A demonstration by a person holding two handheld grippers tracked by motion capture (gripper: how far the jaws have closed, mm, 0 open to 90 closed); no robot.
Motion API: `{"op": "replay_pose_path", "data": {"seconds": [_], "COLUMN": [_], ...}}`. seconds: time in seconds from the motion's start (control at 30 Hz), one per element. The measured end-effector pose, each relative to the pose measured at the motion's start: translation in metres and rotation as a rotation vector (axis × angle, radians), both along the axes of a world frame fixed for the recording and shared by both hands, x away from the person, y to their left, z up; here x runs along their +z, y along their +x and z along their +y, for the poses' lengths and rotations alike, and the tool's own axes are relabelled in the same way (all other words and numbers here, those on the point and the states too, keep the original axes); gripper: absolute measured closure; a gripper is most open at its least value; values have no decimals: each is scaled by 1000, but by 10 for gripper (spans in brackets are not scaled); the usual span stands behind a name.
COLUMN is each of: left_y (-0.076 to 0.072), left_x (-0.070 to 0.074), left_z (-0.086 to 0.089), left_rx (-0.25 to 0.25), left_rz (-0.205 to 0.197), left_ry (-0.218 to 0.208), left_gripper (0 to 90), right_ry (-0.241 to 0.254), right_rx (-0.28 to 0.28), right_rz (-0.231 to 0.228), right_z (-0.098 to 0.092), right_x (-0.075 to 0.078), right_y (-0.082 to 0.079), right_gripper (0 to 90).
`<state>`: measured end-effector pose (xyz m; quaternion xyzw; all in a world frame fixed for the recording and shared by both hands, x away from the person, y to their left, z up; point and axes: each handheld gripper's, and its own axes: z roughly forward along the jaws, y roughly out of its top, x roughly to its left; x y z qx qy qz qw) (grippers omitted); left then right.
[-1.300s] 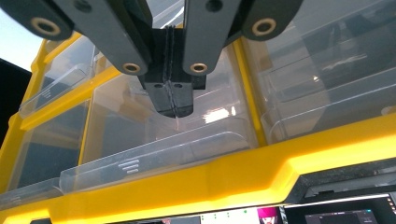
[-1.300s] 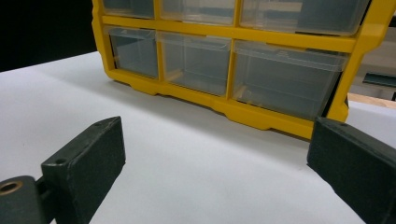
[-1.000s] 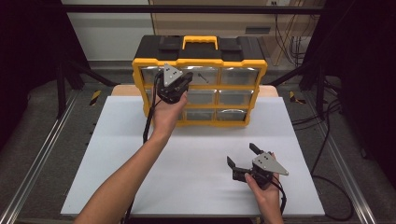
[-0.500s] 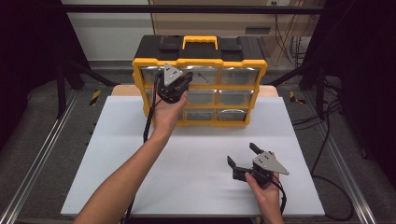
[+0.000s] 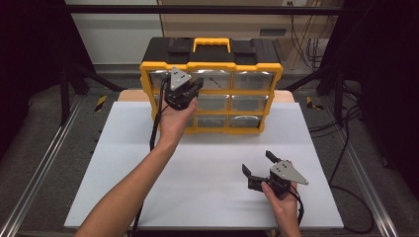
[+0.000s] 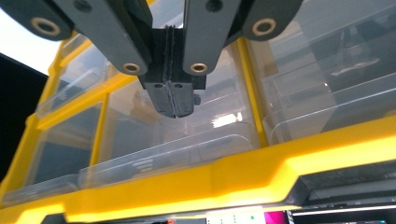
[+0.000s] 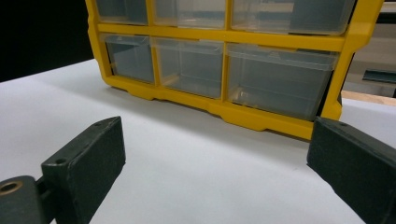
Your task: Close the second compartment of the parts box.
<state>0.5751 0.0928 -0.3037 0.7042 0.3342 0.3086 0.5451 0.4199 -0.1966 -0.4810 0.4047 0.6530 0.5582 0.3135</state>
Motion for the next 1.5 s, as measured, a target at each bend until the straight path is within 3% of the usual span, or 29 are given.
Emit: {"op": "replay_pose_path", "data": {"seconds": [0.43,0.63,0.7,0.77,0.87,1.03,1.3,1.4,1.5], "left_y": [-42,-54,-54,-57,-60,-64,-66,-66,-67], "left_x": [7,11,11,10,8,7,11,11,10], "left_z": [19,29,29,29,30,32,36,38,42], "left_rx": [-20,-42,-86,-89,-88,-95,-141,-146,-156], "left_rz": [-21,-16,-7,-29,-31,-31,-28,-61,-64], "left_ry": [58,45,14,18,-15,-54,-77,-74,-90], "left_gripper": [892,875,808,721,591,452,264,191,152], "right_ry": [-11,-20,-20,-22,-21,-24,-26,-25,-25], "right_rx": [-12,-13,-12,-9,-6,-4,-4,-3,-7], "right_rz": [-18,-18,-18,-19,-17,-19,-17,-22,-24], "right_z": [-2,-2,-1,-1,-1,-1,-1,-1,-2], "right_x": [3,3,3,3,3,3,3,3,4], "right_y": [-5,-5,-5,-5,-5,-6,-6,-6,-6], "right_gripper": [47,47,47,47,47,46,45,44,44]}}
